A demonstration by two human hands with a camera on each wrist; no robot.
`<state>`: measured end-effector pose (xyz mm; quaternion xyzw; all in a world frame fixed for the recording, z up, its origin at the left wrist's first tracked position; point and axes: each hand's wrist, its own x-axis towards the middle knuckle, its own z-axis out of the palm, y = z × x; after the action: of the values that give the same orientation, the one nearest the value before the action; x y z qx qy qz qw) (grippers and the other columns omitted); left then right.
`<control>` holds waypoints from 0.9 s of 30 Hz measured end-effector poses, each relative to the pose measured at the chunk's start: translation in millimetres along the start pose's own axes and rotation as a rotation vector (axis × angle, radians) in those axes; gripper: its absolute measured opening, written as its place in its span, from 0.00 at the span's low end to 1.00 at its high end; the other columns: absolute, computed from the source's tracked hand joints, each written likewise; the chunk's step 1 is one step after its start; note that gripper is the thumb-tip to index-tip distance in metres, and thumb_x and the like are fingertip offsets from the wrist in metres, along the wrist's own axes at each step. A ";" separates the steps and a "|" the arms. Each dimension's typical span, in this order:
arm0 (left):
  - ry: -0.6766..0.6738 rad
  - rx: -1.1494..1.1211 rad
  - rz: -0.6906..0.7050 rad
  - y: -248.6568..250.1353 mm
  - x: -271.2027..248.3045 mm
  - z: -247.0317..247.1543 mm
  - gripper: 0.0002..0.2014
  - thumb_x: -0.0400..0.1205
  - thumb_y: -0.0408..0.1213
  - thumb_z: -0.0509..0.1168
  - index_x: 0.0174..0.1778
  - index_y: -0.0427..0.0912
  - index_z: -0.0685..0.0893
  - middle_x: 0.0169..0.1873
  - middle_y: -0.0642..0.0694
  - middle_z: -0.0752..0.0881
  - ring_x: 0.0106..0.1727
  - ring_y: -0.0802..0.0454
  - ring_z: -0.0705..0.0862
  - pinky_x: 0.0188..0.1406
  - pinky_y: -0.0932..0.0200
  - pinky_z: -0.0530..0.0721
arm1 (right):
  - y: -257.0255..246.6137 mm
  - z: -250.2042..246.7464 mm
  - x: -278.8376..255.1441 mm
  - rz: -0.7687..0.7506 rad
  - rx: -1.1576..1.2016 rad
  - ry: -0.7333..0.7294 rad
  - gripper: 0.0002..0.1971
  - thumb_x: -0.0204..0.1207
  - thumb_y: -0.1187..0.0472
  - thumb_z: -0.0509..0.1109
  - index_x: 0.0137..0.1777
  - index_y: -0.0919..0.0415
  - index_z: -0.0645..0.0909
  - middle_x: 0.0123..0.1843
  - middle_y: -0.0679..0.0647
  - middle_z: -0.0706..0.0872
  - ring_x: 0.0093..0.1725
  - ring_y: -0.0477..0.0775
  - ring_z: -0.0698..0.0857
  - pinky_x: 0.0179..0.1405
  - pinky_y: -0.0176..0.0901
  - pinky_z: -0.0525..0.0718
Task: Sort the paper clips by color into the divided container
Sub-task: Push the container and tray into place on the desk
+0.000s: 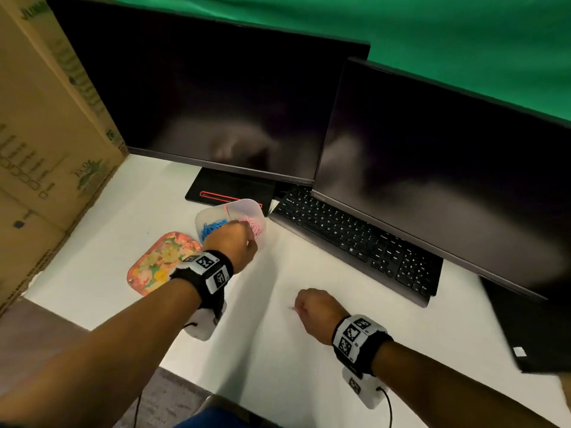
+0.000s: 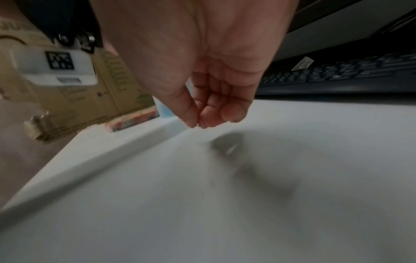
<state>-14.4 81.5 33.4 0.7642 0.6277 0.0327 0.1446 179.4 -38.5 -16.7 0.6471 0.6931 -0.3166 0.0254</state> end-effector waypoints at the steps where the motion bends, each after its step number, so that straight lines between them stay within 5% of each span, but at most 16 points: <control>1: -0.010 0.020 -0.028 -3.3 10.3 -1.8 0.13 0.82 0.42 0.59 0.57 0.42 0.83 0.51 0.42 0.87 0.52 0.40 0.86 0.49 0.50 0.83 | -7.0 -8.2 7.3 0.001 0.048 0.049 0.09 0.81 0.60 0.62 0.55 0.60 0.82 0.56 0.57 0.85 0.54 0.60 0.84 0.55 0.45 0.82; 5: -0.068 0.026 -0.089 -13.3 29.6 -7.7 0.15 0.82 0.47 0.61 0.59 0.44 0.84 0.52 0.43 0.88 0.52 0.41 0.86 0.53 0.48 0.86 | -36.8 -43.3 41.6 -0.027 0.140 0.177 0.10 0.78 0.60 0.65 0.56 0.54 0.84 0.52 0.55 0.89 0.51 0.58 0.87 0.54 0.43 0.84; 9: 0.141 -0.253 -0.201 -45.3 14.6 -20.6 0.06 0.78 0.40 0.67 0.50 0.48 0.82 0.51 0.46 0.83 0.50 0.43 0.83 0.49 0.52 0.83 | -70.2 -78.5 82.2 -0.060 0.183 0.257 0.09 0.76 0.61 0.66 0.51 0.52 0.85 0.50 0.57 0.88 0.47 0.60 0.87 0.52 0.49 0.87; 12: 0.205 -0.283 -0.311 -91.7 -9.2 -19.6 0.14 0.76 0.42 0.69 0.56 0.48 0.79 0.56 0.46 0.79 0.56 0.43 0.81 0.49 0.51 0.82 | -92.8 -91.9 105.5 -0.055 0.173 0.271 0.09 0.76 0.62 0.67 0.52 0.52 0.86 0.52 0.58 0.89 0.50 0.63 0.87 0.55 0.50 0.87; 16: -0.082 -0.071 -0.496 -137.9 -32.2 -4.3 0.41 0.68 0.62 0.69 0.74 0.50 0.66 0.69 0.40 0.72 0.70 0.38 0.72 0.67 0.42 0.76 | -110.4 -90.0 124.7 -0.023 0.071 0.239 0.11 0.79 0.62 0.64 0.55 0.57 0.87 0.54 0.60 0.88 0.50 0.62 0.87 0.52 0.53 0.89; 19: -0.240 -0.001 -0.513 -153.5 -40.5 13.8 0.53 0.60 0.68 0.72 0.78 0.53 0.57 0.70 0.41 0.69 0.71 0.37 0.71 0.69 0.41 0.75 | -112.3 -83.9 127.4 -0.041 0.020 0.248 0.13 0.80 0.60 0.62 0.60 0.56 0.83 0.59 0.58 0.85 0.54 0.61 0.86 0.53 0.53 0.88; 23: -0.258 0.054 -0.478 -158.6 -40.8 17.1 0.56 0.56 0.65 0.76 0.77 0.56 0.55 0.67 0.42 0.70 0.67 0.37 0.73 0.64 0.41 0.78 | -96.0 -78.6 121.7 -0.094 0.011 0.342 0.18 0.79 0.53 0.65 0.69 0.51 0.77 0.65 0.53 0.77 0.67 0.56 0.76 0.65 0.53 0.80; 27: -0.235 -0.036 -0.551 -161.8 -40.2 2.1 0.53 0.57 0.61 0.76 0.76 0.58 0.56 0.65 0.41 0.69 0.66 0.36 0.70 0.61 0.41 0.79 | -72.0 -79.6 115.6 -0.072 0.032 0.383 0.20 0.78 0.51 0.66 0.70 0.51 0.75 0.67 0.53 0.77 0.69 0.56 0.73 0.70 0.52 0.75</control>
<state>-176.1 69.7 -5.7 0.5610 0.7896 -0.0852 0.2334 124.8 103.6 24.6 0.6706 0.7028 -0.1995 -0.1285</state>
